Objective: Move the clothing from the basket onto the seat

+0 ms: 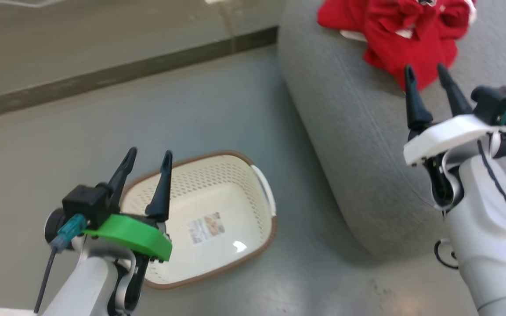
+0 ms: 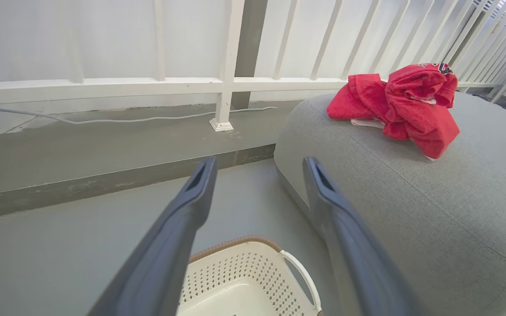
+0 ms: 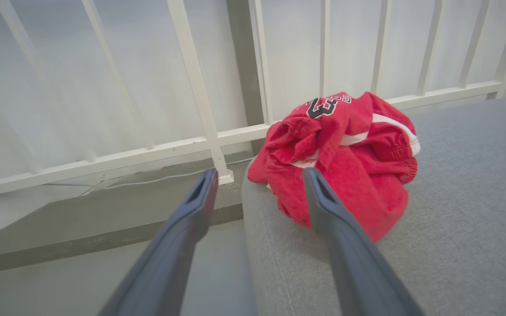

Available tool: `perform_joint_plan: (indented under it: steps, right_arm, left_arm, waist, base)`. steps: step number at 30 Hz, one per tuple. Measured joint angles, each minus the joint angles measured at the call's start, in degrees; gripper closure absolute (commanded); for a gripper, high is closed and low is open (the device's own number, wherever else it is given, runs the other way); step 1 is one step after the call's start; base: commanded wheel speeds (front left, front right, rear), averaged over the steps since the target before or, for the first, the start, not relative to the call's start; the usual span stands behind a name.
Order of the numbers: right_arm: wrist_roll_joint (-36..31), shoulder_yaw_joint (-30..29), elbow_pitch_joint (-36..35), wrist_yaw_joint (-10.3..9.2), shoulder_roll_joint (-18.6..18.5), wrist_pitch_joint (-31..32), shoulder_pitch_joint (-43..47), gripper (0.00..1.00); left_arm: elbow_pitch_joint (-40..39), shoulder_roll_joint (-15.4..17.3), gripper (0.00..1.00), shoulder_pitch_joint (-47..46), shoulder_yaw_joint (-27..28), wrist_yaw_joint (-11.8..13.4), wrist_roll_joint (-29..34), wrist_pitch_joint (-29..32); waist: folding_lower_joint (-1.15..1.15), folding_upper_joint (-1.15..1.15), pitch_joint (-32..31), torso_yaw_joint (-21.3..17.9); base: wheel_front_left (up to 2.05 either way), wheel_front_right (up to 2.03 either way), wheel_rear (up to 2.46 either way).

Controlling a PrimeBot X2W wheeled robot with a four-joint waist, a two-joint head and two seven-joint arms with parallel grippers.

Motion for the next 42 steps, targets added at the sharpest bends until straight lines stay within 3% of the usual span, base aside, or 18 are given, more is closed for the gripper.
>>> perform_joint_plan:
  steps: [16,22,28,42]
  right_arm:
    - [-0.3,0.5,-8.5,0.21,2.6,0.0,12.8,0.00]
    - [-0.3,1.4,-11.0,-0.81,3.4,0.0,16.9,0.00]
    - [-0.3,1.8,-13.6,-2.23,3.5,0.0,20.8,0.00]
    - [-0.4,2.8,-17.2,-4.26,3.7,0.0,25.5,0.00]
  left_arm:
    - [1.8,0.0,0.00,10.8,7.4,2.4,-1.1,-1.7]
    - [1.4,0.0,0.00,14.1,10.0,2.9,-0.2,-2.2]
    - [-0.4,-0.1,0.00,17.6,13.4,3.3,1.5,-2.2]
    - [-6.2,-2.4,0.00,21.1,17.5,3.3,4.8,-2.2]
  waist:
    - [0.00,0.00,-9.4,11.3]
    - [0.00,0.00,-11.7,14.0]
    - [0.00,0.00,-13.3,15.2]
    - [0.00,0.00,-13.2,13.9]
  base:
    - [0.00,0.00,0.00]
    - [0.00,0.00,0.00]
    - [0.00,0.00,0.00]
    - [0.00,0.00,0.00]
